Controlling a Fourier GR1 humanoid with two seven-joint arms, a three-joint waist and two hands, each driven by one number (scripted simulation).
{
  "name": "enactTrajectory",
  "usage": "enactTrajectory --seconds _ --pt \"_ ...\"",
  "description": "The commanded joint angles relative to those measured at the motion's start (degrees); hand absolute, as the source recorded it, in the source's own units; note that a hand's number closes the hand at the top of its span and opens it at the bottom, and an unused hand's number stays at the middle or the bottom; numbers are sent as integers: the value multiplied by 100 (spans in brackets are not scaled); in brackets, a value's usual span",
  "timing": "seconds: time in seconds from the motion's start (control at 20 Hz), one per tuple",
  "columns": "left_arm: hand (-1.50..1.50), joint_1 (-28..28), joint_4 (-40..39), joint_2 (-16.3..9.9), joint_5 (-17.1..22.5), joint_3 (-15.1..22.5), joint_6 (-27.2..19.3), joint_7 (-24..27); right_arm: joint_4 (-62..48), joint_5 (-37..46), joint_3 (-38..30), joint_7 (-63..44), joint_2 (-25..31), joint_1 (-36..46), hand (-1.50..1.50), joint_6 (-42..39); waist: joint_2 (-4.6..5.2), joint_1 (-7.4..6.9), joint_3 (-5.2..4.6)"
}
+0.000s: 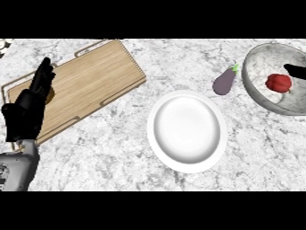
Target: Pick the bell pepper from the plate and place it in the bowl
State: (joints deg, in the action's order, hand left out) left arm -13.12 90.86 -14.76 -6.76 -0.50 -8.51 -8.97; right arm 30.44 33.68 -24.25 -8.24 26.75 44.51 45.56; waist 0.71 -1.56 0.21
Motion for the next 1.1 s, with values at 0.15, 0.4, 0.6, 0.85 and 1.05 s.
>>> enactTrajectory --seconds 0.15,0.4,0.6,0.85,1.05 --pt "0 117 420 74 -161 38 -45 -270 100 -858 -482 1091 -10 -91 -150 47 -52 74 -13" --pt "0 171 145 172 -207 24 -39 -142 1872 -1381 -391 813 -256 -1242 -150 -619 -116 252 -25" --pt "0 154 -74 -32 -64 -295 75 -28 3379 -1874 -390 703 -649 -2133 -150 -953 -134 350 -30" --pt "0 277 208 109 -226 -112 41 -95 5214 -2041 -38 509 -1107 -3497 -150 -1287 -103 257 -25" --pt "0 -119 14 100 -227 -147 80 -289 6544 -1803 516 294 -1789 -4429 -150 -1220 -93 265 -26"
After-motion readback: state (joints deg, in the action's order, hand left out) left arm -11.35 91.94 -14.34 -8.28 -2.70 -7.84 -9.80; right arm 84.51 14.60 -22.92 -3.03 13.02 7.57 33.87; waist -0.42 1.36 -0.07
